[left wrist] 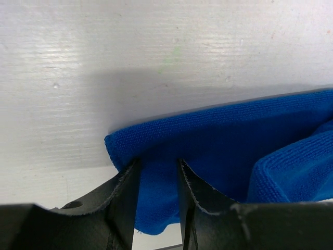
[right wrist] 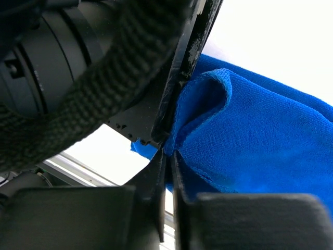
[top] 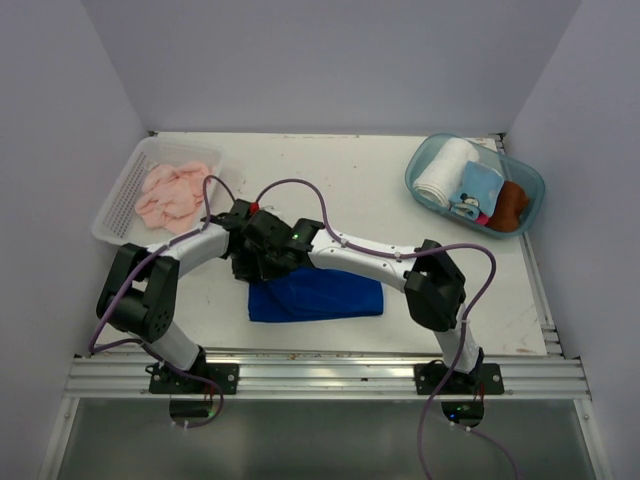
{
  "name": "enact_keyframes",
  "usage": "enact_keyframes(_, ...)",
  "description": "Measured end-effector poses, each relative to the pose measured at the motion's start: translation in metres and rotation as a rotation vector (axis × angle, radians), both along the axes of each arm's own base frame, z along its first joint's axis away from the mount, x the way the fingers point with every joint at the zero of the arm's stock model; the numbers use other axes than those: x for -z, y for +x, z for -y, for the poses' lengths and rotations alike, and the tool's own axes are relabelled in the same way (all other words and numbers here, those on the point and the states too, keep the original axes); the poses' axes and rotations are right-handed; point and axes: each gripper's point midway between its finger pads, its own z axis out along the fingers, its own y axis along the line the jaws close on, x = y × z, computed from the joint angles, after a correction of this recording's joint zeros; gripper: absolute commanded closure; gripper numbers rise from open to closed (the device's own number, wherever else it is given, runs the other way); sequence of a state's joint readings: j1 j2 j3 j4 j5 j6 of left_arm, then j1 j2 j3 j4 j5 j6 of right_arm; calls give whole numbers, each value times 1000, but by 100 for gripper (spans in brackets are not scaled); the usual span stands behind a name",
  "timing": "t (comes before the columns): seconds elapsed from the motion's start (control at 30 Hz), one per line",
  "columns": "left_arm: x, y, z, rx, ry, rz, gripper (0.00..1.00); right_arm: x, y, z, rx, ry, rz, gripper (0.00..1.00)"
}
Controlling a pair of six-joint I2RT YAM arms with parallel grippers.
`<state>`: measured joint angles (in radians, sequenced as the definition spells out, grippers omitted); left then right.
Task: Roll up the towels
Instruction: Fold the towel
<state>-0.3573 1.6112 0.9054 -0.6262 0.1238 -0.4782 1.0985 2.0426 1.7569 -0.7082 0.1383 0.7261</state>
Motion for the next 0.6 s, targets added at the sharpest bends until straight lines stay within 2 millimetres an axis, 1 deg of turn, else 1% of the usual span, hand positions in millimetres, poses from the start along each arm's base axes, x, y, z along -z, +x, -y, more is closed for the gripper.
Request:
enact_keyframes(0.03, 0, 1, -1, -3, 7, 4, 62, 0, 0, -1, -1, 4, 1, 73)
enact_keyframes(0.1, -2, 3, -5, -9, 24, 6, 62, -1, 0, -3, -4, 13, 0, 59)
enact_keyframes(0.17, -5, 4, -8, -14, 39, 2, 62, -4, 0, -4, -9, 20, 3, 56)
enact_keyframes(0.23, -11, 7, -10, -18, 55, 6, 62, -8, 1, -5, -16, 27, 12, 55)
enact_keyframes(0.33, -28, 21, -9, -18, 69, 43, 61, -21, 3, -3, -18, 59, 40, 56)
enact_keyframes(0.37, -35, 26, -7, -15, 68, 63, 61, -27, 4, 3, -12, 68, 48, 57)
enact_keyframes(0.43, -48, 35, -5, -14, 62, 101, 61, -34, 4, 22, 9, 75, 54, 60)
enact_keyframes(0.47, -56, 40, -3, -14, 56, 123, 60, -36, 4, 35, 26, 82, 56, 62)
enact_keyframes(0.53, -69, 46, -1, -17, 47, 162, 59, -36, 10, 70, 87, 78, 48, 64)
enact_keyframes(0.57, -74, 47, -1, -18, 43, 175, 57, -34, 15, 85, 122, 81, 47, 64)
enact_keyframes(0.6, -78, 47, -1, -19, 41, 186, 55, -28, 20, 106, 169, 69, 37, 64)
